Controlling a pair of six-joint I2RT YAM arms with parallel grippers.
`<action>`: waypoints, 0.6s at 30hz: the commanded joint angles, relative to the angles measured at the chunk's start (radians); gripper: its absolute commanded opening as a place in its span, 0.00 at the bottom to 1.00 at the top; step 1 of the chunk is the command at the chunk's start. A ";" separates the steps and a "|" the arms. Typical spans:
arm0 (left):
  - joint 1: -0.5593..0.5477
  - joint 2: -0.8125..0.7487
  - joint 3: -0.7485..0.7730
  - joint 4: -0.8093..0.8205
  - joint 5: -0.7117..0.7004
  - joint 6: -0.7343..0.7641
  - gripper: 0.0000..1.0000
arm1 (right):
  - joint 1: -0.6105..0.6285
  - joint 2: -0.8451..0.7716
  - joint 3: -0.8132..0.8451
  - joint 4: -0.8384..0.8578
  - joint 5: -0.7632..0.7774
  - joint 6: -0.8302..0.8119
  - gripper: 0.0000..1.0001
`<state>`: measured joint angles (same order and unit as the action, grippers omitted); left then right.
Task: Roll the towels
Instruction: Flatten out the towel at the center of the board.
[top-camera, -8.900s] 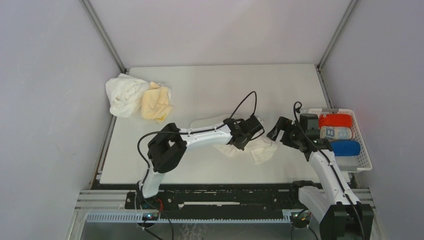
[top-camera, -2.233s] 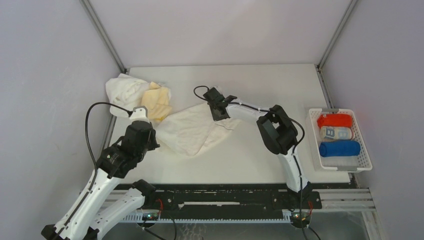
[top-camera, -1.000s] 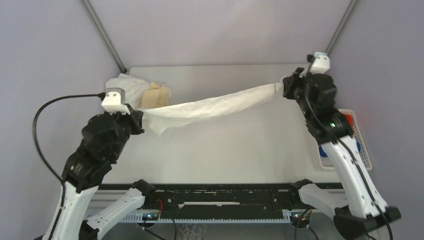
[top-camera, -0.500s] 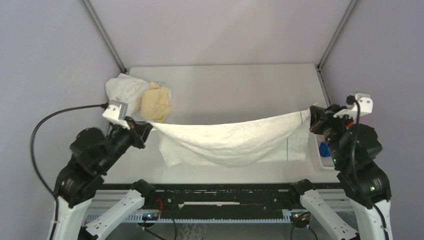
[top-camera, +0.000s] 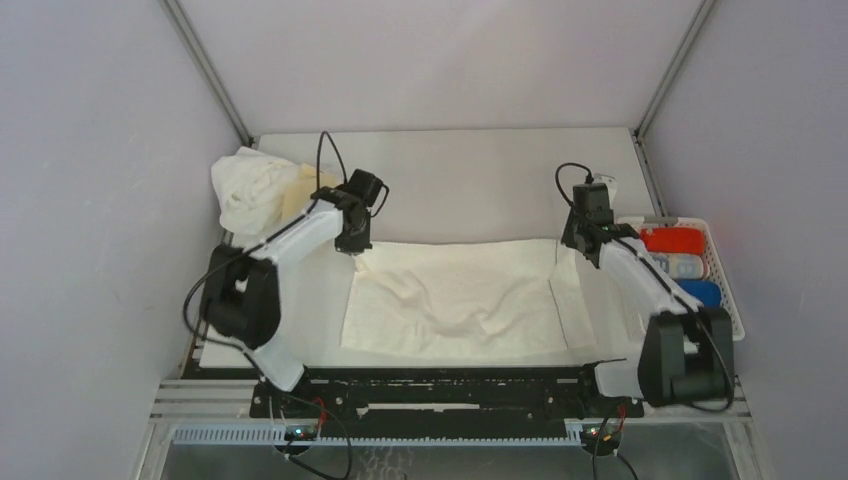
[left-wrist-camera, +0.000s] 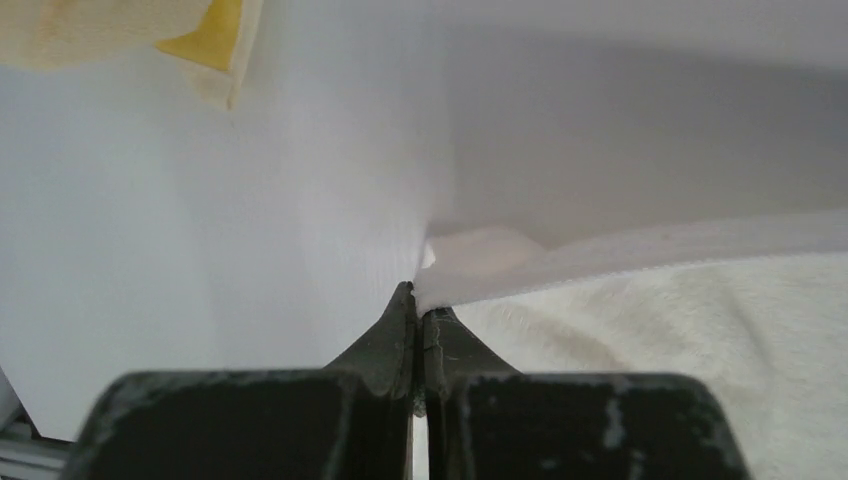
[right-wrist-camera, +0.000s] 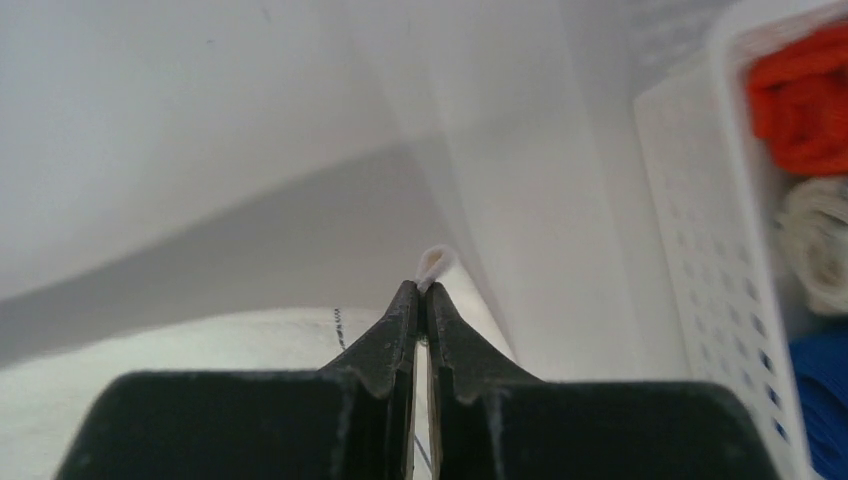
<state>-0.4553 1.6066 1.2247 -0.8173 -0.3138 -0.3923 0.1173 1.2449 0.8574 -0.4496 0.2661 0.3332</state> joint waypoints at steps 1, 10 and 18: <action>0.064 0.180 0.191 0.029 -0.040 -0.026 0.00 | -0.053 0.192 0.048 0.283 -0.059 0.021 0.00; 0.110 0.419 0.437 0.037 -0.044 0.029 0.00 | -0.135 0.577 0.361 0.226 -0.209 -0.032 0.00; 0.168 0.506 0.557 -0.016 -0.091 0.034 0.15 | -0.186 0.720 0.566 0.094 -0.223 -0.009 0.13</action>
<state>-0.3141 2.0968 1.7073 -0.7979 -0.3454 -0.3717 -0.0467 1.9404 1.3365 -0.2970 0.0460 0.3187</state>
